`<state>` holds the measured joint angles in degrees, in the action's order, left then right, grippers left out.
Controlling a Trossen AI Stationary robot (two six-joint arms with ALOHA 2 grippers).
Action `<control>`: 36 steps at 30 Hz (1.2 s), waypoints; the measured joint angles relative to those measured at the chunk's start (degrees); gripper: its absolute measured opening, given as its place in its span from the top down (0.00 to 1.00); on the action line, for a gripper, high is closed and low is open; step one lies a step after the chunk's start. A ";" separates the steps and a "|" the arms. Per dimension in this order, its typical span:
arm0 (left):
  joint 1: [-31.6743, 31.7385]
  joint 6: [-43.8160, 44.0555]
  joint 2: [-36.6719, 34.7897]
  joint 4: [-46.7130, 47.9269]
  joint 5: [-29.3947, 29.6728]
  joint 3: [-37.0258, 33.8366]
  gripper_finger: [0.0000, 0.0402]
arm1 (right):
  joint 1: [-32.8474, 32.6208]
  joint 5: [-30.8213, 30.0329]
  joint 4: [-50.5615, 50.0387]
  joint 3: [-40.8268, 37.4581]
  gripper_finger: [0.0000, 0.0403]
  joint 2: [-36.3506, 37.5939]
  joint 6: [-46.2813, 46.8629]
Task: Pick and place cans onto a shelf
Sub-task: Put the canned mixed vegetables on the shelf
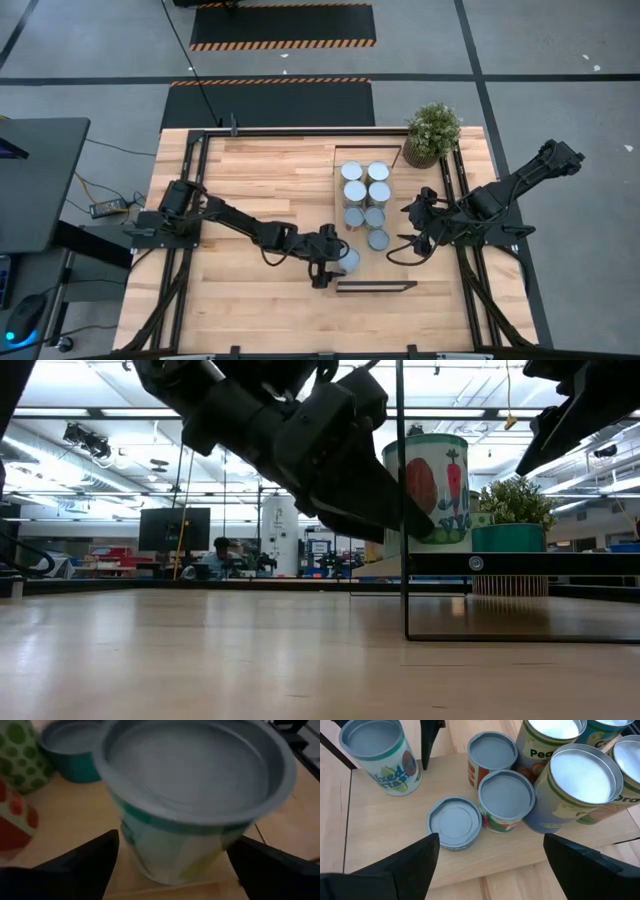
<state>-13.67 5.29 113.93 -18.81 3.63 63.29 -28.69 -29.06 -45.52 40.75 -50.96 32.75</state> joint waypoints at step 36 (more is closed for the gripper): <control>-0.67 0.47 1.32 -6.46 17.67 -0.02 0.07 | 0.04 0.20 1.00 1.20 0.09 -0.02 -0.78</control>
<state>-14.34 5.76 115.25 -25.26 21.30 63.26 -28.64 -28.86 -44.52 41.95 -50.98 31.97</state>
